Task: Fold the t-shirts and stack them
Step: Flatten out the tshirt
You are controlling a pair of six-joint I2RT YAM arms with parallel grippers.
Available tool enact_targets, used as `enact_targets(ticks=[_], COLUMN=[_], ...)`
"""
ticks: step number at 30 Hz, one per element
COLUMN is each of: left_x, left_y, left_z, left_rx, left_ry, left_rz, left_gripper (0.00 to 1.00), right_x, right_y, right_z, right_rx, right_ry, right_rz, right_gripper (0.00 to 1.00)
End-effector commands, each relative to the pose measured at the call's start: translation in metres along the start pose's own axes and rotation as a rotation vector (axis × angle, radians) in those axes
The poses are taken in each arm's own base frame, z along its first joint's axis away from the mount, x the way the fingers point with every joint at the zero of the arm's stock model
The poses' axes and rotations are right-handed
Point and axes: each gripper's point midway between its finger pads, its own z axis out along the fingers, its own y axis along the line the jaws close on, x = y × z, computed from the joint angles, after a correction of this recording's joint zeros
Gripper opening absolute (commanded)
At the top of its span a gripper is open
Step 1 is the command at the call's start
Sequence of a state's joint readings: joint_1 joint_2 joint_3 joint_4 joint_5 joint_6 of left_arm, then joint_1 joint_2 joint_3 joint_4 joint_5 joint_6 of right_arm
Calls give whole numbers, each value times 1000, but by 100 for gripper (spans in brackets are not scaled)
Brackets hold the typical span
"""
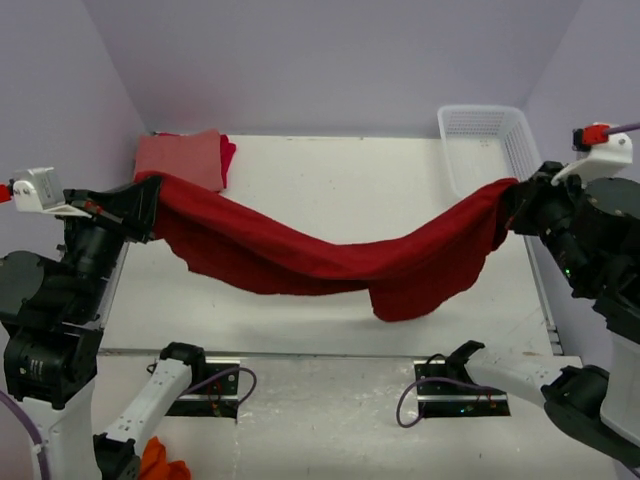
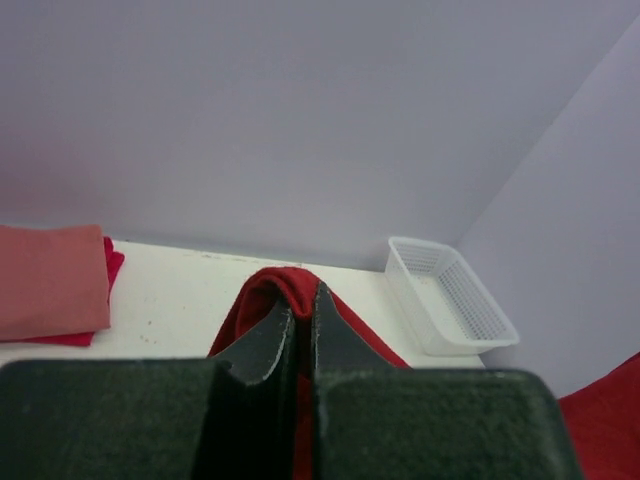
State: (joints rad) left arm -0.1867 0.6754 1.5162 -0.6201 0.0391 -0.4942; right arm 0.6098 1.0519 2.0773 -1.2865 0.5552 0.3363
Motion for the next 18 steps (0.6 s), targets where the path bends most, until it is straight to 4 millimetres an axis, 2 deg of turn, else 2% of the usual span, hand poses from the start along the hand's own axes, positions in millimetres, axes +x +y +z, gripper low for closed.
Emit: enact_targets(ticks=[1, 2, 3, 4, 5, 6, 7, 8, 9, 10, 11, 12, 13, 14, 15, 16, 17, 18], left_x=[54, 69, 85, 105, 134, 144, 164, 192, 202, 225, 245, 255, 277, 292, 299, 315, 322, 331], left_y=[41, 52, 63, 79, 93, 100, 116, 130, 137, 153, 163, 170, 184, 194, 200, 214, 220, 227], left_z=[39, 46, 52, 65, 71, 80, 88, 89, 98, 103, 102, 107, 109, 106, 110, 111, 112, 119], left_rx=[-168, -208, -256, -313, -347, -356, -407, -441, -454, -501, -529, -542, -581, -605, -616, -653, -667, -672], left_ry=[190, 233, 278, 325, 383, 388, 424, 477, 476, 521, 561, 570, 616, 649, 649, 678, 686, 686], left_rz=[-4, -1, -16, -15, -15, -13, -3, -8, -4, 6, 1, 9, 21, 20, 25, 41, 42, 43], left_gripper=[0, 0, 0, 0, 0, 0, 0, 0, 0, 0, 0, 0, 0, 0, 0, 0, 0, 0], right_x=[16, 19, 30, 31, 36, 43, 56, 62, 69, 86, 95, 103, 106, 125, 134, 140, 152, 157], right_y=[20, 26, 40, 51, 56, 64, 75, 72, 74, 76, 71, 72, 72, 68, 69, 69, 62, 60], right_z=[46, 57, 81, 96, 112, 129, 159, 178, 194, 223, 241, 253, 264, 286, 296, 308, 324, 331], right_rx=[53, 57, 46, 27, 27, 14, 18, 38, 44, 65, 79, 78, 82, 93, 76, 66, 79, 80], right_ry=[98, 112, 165, 172, 193, 218, 268, 294, 318, 372, 401, 428, 437, 480, 502, 502, 524, 536], right_rz=[-102, -113, -141, -141, -144, -150, -162, -164, -173, -195, -199, -208, -219, -233, -240, -243, -246, -244], right_gripper=[0, 0, 0, 0, 0, 0, 0, 0, 0, 0, 0, 0, 0, 0, 0, 0, 0, 6])
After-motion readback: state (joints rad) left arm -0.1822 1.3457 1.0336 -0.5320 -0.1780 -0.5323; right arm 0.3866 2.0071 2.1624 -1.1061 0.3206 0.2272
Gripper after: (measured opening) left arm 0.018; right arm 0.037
